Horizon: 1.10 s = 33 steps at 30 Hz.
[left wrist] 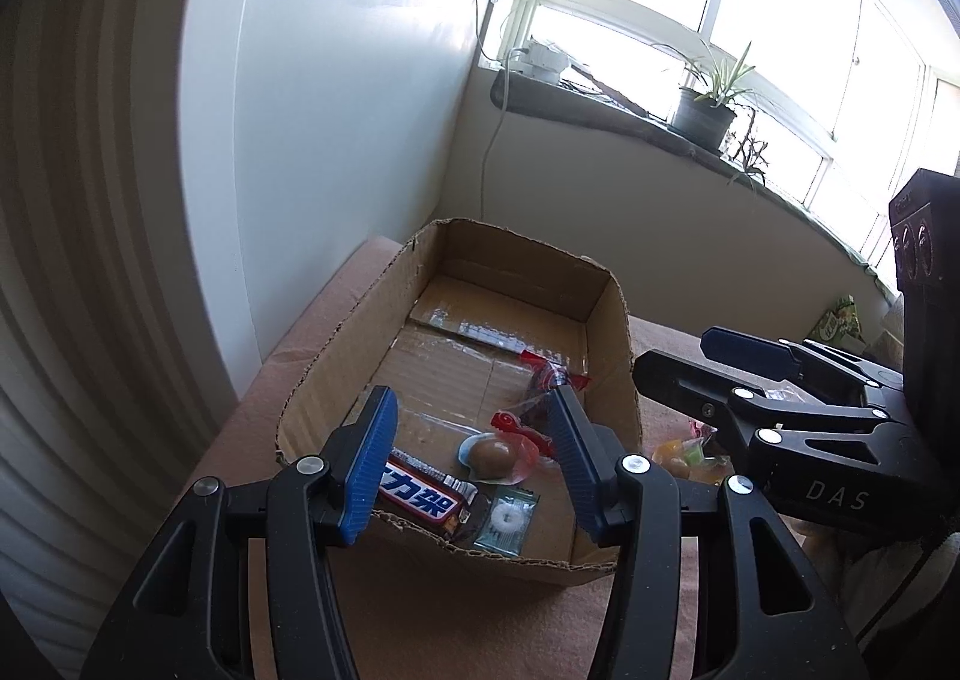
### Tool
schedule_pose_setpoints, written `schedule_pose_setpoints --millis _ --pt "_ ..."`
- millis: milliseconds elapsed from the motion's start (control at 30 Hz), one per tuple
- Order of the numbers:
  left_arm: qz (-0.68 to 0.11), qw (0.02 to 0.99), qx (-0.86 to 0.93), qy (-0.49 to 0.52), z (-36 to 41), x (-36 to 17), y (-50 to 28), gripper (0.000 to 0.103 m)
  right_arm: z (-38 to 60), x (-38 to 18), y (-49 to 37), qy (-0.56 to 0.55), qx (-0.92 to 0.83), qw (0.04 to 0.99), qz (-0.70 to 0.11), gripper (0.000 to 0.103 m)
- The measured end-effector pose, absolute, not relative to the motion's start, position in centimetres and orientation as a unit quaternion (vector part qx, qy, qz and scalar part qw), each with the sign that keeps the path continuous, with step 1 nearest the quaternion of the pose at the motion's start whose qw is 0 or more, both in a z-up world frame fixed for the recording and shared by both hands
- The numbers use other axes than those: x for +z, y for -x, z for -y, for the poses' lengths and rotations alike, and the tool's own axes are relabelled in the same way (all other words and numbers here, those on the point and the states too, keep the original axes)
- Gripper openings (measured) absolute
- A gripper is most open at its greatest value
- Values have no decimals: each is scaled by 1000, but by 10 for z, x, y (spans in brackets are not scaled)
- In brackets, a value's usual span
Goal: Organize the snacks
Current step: 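Open both tools to drop the gum pack and sweet into the box, then move both tools back toward the remaining snacks beside the bread loaf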
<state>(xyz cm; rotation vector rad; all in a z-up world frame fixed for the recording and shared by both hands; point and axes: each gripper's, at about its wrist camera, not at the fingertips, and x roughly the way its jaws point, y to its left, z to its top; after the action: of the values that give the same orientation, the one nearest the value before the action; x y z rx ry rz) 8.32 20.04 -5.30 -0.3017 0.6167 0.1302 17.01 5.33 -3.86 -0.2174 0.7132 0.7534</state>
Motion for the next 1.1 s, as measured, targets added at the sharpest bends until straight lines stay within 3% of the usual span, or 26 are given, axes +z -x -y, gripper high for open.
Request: schedule_pose_setpoints --millis 67,133,267,1100 --pt "-300 941 63 142 -196 -51 -81 53 -47 -37 -167 109 352 867 -335 75" --pt "-295 943 60 140 -191 -48 -79 66 -39 -36 -164 111 346 870 -333 81" --pt "-293 945 49 137 -180 -45 -74 78 -19 -33 -159 112 334 878 -324 89" --pt "-329 937 -37 112 -71 -59 -98 78 185 -60 -174 52 192 906 -374 90"
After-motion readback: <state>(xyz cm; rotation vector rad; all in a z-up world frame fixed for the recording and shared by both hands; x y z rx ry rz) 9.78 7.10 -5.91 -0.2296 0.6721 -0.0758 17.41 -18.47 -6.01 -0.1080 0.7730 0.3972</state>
